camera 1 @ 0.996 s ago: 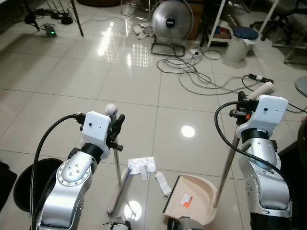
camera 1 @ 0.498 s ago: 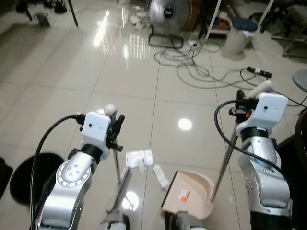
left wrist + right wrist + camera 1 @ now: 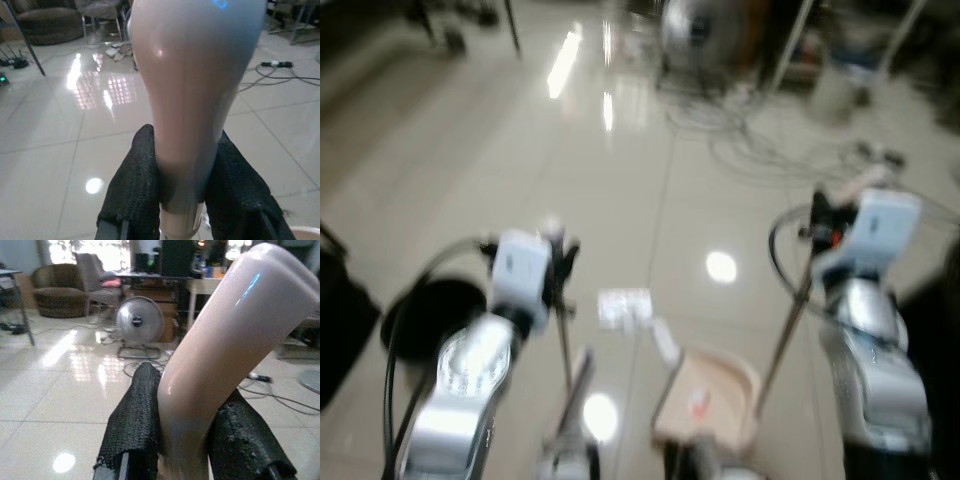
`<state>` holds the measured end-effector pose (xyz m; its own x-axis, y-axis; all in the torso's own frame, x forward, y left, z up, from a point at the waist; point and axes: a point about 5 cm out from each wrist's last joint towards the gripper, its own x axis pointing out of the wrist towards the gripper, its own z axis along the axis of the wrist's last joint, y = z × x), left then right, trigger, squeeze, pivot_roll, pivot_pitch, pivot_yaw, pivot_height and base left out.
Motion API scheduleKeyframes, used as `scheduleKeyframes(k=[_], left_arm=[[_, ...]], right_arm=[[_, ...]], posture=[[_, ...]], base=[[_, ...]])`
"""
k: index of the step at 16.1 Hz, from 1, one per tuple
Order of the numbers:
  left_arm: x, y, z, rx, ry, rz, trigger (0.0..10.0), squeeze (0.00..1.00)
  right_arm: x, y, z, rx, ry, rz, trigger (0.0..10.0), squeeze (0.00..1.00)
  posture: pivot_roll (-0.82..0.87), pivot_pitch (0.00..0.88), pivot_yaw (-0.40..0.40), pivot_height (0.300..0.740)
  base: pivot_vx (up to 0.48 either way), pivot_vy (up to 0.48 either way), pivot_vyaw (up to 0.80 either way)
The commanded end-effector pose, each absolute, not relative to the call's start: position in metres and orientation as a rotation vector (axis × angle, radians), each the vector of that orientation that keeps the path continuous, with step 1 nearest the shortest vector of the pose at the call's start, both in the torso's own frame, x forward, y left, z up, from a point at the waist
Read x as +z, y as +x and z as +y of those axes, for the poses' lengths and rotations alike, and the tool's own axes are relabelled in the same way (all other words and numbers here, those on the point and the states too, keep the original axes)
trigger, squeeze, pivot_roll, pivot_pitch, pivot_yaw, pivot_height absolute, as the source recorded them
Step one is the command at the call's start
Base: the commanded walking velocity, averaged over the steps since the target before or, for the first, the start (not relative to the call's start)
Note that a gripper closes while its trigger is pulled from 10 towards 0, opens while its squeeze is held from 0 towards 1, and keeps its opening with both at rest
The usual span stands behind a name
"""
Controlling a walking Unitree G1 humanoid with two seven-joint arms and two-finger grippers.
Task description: Sweep floor
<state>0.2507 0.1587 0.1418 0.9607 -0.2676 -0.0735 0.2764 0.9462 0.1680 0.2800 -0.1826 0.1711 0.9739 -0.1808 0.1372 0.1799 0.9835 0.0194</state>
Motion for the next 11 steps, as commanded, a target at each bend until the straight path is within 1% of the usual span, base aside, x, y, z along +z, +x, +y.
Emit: scheduleKeyframes(k=[1,6,11], left_arm=[[0.149,0.251,0.159,-0.275,0.196,0.016,10.0,0.00],[0.153,0.259,0.162,-0.257,0.216,-0.009,10.0,0.00],[0.161,0.264,0.165,-0.245,0.217,-0.053,10.0,0.00]], right_arm=[[0.178,0.278,-0.184,-0.193,-0.001,-0.164,10.0,0.00],[0.176,0.277,-0.184,-0.215,0.033,-0.154,10.0,0.00],[0.175,0.278,-0.180,-0.205,0.056,-0.151,10.0,0.00]], posture=[[0.13,0.151,-0.062,0.740],[0.14,0.147,-0.056,0.740],[0.14,0.143,-0.055,0.740]], base=[[0.000,0.000,0.00],[0.000,0.000,0.00],[0.000,0.000,-0.80]])
